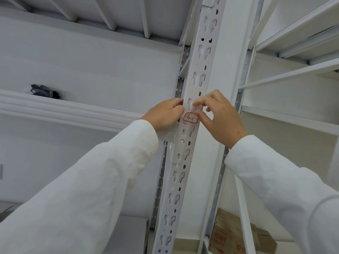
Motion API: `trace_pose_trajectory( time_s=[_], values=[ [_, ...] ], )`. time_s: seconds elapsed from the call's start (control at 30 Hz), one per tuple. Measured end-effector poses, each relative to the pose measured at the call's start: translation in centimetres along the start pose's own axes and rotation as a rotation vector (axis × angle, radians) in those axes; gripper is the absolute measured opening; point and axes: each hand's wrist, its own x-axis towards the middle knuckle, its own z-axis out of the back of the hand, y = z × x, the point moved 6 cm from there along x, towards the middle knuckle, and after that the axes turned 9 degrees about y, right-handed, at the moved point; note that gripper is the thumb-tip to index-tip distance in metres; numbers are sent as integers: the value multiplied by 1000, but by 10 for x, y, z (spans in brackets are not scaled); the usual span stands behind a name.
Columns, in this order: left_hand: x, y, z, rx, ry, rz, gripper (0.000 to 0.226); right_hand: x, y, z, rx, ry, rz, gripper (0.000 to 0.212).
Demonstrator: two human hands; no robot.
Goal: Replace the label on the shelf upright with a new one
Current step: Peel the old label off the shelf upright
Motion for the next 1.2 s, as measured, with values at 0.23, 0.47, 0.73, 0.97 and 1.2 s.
trace_pose_trajectory(
  time_s=[0.23,0.47,0.73,0.97,1.2],
  values=[
    [0,1,1,-14,-6,8,60,-5,2,-1,-49,-3,-12,8],
    [4,3,1,-20,-4,10,60,3,1,-5,10,90,-115,6],
    [3,3,1,-29,-10,5,61,-3,5,-5,-8,26,-92,8],
    [4,5,1,-30,-7,8,54,3,11,-6,-54,39,-53,5],
    [3,3,1,-21,-11,-1,58,-8,14,-8,-150,37,61,11]
  ],
)
